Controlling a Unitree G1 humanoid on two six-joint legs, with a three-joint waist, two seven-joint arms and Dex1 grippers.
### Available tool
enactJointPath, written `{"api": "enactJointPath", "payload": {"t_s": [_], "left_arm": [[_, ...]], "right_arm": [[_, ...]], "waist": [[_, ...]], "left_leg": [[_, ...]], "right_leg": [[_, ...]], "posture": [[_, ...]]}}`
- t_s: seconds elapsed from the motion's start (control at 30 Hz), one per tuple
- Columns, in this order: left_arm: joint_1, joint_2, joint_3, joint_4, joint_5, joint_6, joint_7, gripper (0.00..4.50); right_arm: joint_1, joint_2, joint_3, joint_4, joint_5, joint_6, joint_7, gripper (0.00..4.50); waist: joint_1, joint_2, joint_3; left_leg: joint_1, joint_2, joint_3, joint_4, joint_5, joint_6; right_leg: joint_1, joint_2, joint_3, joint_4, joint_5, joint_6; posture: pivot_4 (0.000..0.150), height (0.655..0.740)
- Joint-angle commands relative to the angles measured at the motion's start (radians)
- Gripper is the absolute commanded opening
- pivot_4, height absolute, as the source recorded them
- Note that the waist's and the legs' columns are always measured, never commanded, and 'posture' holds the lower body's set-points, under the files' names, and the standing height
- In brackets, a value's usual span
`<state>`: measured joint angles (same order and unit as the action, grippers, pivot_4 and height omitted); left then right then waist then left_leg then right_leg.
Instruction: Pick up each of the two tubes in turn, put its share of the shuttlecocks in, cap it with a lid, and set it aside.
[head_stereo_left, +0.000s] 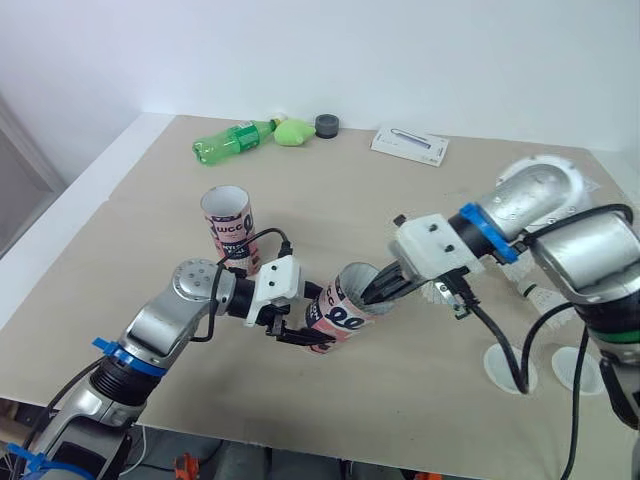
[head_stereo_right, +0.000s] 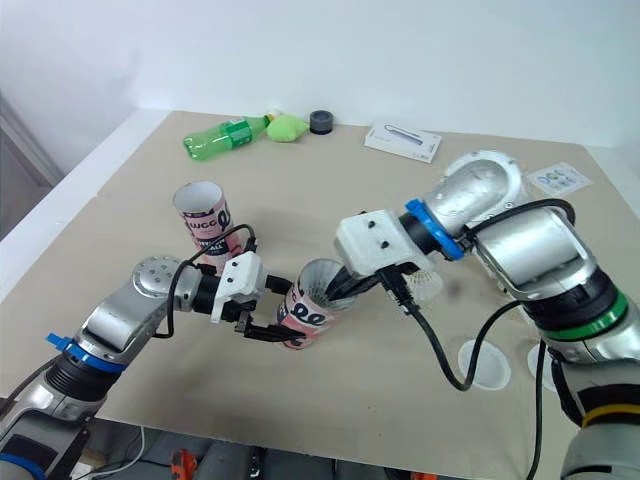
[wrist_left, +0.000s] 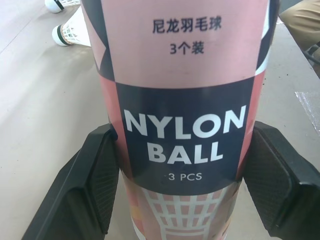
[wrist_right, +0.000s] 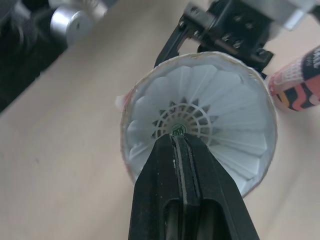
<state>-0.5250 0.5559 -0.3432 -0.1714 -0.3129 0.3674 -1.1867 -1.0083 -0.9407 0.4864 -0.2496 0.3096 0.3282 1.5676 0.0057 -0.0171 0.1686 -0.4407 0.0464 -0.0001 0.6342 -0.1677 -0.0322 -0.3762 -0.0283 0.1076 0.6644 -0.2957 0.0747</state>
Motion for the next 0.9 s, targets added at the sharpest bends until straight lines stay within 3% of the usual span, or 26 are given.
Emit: {"api": "enactJointPath", "payload": {"t_s": [0.03, 0.3, 0.67, 0.9], "left_arm": [[0.002, -0.002, -0.024, 0.032, 0.048, -0.002, 0.017, 3.15], [0.008, -0.01, -0.024, 0.036, 0.051, -0.01, 0.026, 3.15], [0.006, -0.014, -0.021, 0.045, 0.052, -0.013, 0.024, 3.15], [-0.007, -0.017, -0.02, 0.038, 0.046, 0.004, 0.018, 3.15]], "right_arm": [[-0.06, 0.022, 0.082, 0.044, -0.063, -0.1, 0.047, 0.04], [-0.086, 0.119, 0.19, 0.152, -0.2, -0.229, 0.047, 0.04], [-0.016, 0.141, 0.234, 0.146, -0.21, -0.199, 0.047, 0.04], [-0.056, 0.156, 0.154, 0.169, -0.155, -0.123, 0.047, 0.04]], "waist": [[0.0, 0.0, 0.0], [0.0, -0.001, 0.0], [0.0, -0.002, -0.002], [-0.001, -0.002, -0.005]], "left_leg": [[0.0, 0.0, 0.0, 0.0, 0.0, 0.0], [0.002, 0.0, 0.0, 0.0, 0.0, 0.0], [0.004, 0.002, 0.0, 0.0, 0.001, 0.0], [0.006, 0.002, 0.0, 0.0, 0.001, -0.001]], "right_leg": [[0.0, 0.0, 0.0, 0.0, 0.0, 0.0], [0.002, 0.0, 0.0, 0.0, 0.003, -0.005], [0.003, 0.001, -0.001, 0.001, 0.003, -0.005], [0.004, 0.001, -0.001, 0.001, 0.003, -0.005]], "posture": [[0.15, 0.7294], [0.15, 0.7294], [0.15, 0.7294], [0.15, 0.7294]]}}
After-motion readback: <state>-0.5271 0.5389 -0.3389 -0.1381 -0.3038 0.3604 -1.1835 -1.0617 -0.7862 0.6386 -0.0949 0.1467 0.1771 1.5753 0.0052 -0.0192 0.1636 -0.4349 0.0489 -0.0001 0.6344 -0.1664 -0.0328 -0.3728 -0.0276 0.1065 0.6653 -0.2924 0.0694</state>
